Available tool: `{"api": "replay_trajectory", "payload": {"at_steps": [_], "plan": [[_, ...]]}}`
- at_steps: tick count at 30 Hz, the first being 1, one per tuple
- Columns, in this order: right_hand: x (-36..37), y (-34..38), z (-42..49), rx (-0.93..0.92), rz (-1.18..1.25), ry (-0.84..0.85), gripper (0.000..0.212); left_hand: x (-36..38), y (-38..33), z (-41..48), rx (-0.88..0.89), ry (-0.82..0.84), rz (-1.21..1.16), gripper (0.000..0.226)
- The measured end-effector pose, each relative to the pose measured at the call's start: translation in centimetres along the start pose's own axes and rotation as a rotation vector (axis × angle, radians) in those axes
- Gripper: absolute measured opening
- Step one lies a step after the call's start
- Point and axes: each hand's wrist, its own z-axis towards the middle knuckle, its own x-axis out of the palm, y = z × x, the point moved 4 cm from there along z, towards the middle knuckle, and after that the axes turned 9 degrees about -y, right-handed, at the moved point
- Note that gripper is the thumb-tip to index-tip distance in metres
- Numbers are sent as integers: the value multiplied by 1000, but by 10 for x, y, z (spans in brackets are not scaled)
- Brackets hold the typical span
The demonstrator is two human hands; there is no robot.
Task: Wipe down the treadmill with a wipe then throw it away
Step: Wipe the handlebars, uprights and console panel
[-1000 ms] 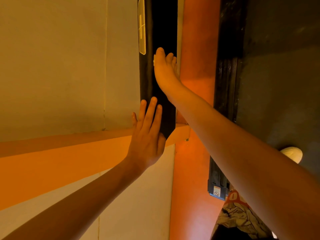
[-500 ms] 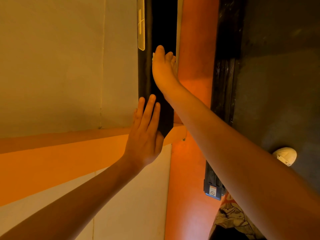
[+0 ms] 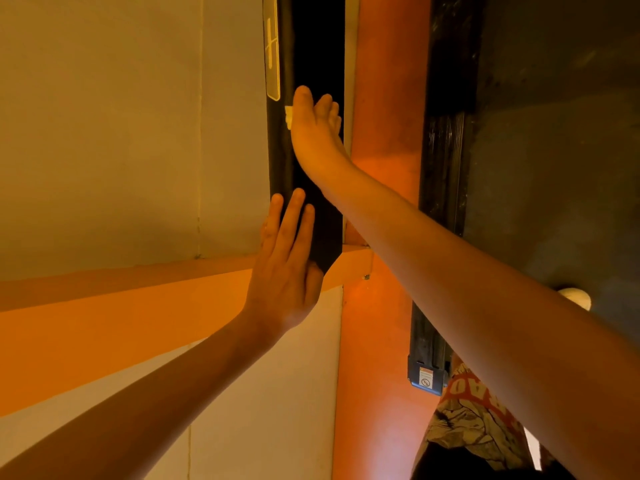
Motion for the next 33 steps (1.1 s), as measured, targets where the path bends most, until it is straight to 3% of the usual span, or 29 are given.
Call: {"api": "replay_trajectory", "payload": {"at_steps": [4, 10, 19, 24, 29, 33], "plan": [[-5, 0, 10, 56, 13, -38, 64, 0, -1, 1, -7, 11, 14, 61], [0, -9, -5, 1, 16, 35, 66, 1, 0, 0, 5, -2, 15, 61], [0, -12, -6, -6, -10, 15, 65, 2, 0, -1, -13, -14, 4, 64], [-4, -9, 6, 45, 19, -66, 60, 1, -2, 1, -15, -9, 9, 64], [2, -19, -8, 16, 4, 27, 64, 1, -1, 1, -16, -24, -1, 64], [-7, -30, 5, 95, 19, -5, 65, 0, -2, 1, -15, -10, 13, 63]]}}
